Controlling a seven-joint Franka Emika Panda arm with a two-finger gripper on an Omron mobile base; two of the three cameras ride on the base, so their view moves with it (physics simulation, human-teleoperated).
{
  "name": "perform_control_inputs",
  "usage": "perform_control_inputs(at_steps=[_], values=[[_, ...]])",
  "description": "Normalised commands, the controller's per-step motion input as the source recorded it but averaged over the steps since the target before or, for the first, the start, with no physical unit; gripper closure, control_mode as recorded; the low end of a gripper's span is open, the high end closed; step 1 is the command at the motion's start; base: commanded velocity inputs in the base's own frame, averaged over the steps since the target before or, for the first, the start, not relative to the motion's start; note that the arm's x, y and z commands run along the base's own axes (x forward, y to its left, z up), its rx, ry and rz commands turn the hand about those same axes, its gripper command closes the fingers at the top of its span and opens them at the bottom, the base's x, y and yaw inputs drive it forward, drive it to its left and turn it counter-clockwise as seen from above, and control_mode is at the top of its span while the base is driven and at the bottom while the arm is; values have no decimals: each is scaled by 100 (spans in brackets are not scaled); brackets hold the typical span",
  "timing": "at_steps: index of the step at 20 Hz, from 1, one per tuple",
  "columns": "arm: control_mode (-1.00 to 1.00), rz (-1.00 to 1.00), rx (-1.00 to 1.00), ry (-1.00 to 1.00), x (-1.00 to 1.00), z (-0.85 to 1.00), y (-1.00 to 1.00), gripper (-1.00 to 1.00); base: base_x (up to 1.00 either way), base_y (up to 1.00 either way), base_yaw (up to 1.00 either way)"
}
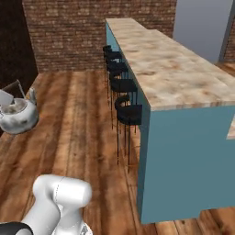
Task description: The kettle is done boiling. Turn off the stove, then wait for 300 timesteps before moving the kettle to the dining table.
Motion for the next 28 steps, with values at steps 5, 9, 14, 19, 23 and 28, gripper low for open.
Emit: perform_control_inputs(at_steps=[5,9,14,19,23,28], values=[[100,0,0,0,0,0,0,100,38,76,-45],[100,0,0,0,0,0,0,100,46,81,-43],[100,0,0,0,0,0,0,100,49,78,-44],[100,0,0,0,0,0,0,100,46,79,-44],[100,0,0,0,0,0,0,100,42,80,-40],[100,0,0,0,0,0,0,100,25,26,-17]])
